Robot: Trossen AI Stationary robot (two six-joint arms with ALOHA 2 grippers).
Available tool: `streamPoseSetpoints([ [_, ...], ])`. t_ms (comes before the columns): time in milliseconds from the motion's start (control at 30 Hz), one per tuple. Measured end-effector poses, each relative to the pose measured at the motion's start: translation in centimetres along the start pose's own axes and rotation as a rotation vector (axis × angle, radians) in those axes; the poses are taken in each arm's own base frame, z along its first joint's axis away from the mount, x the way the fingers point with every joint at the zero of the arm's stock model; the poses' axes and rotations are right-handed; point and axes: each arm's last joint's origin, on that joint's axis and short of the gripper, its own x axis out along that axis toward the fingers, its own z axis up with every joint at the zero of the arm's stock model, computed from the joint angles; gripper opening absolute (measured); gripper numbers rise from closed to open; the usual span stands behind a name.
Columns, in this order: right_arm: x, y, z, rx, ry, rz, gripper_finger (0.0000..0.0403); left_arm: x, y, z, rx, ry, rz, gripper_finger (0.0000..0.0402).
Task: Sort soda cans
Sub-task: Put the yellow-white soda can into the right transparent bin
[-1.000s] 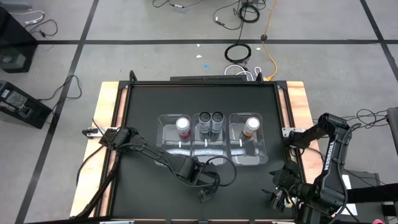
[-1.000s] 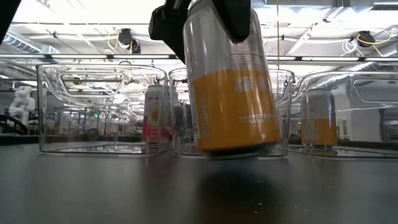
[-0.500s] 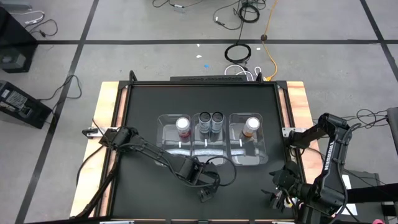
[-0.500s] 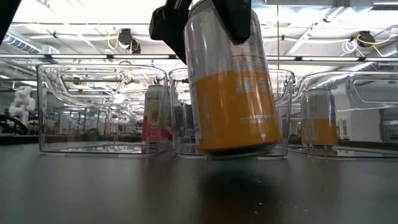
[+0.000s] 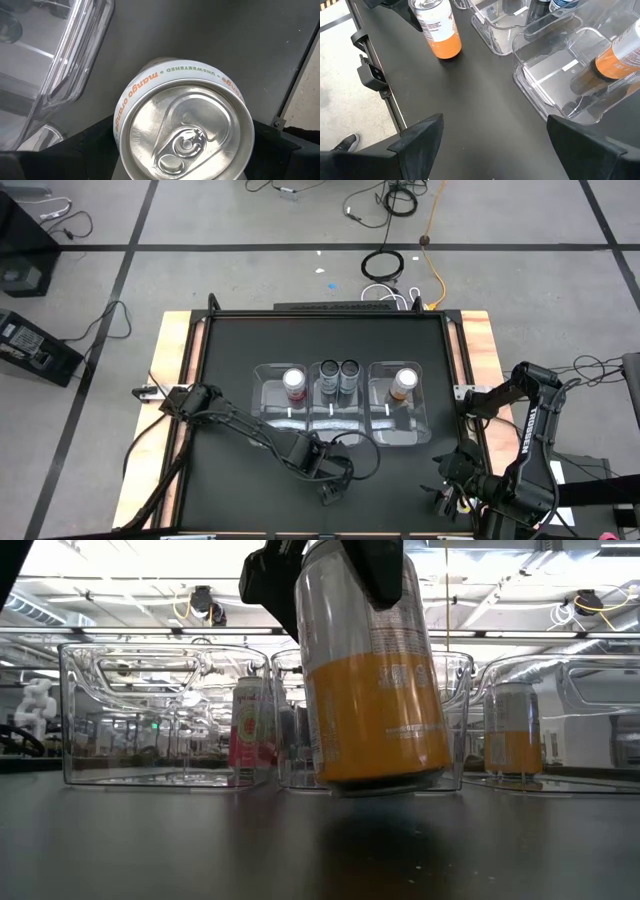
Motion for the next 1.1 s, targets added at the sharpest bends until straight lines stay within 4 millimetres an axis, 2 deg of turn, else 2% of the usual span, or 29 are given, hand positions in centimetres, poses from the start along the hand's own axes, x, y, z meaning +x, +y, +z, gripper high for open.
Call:
streamPoseSetpoints([
  [867, 0.00, 0.15, -0.02, 0.011, 0.002, 0.013, 0.0348, 0.00, 0.01, 0.01, 0.003, -0.006, 0.006, 0.0337],
  [1100, 0.00, 0.19, -0.03, 0.013, 0.003, 0.016, 0.0348, 0.76, -0.39, -0.88, 0.022, -0.004, 0.009, 0.0337],
])
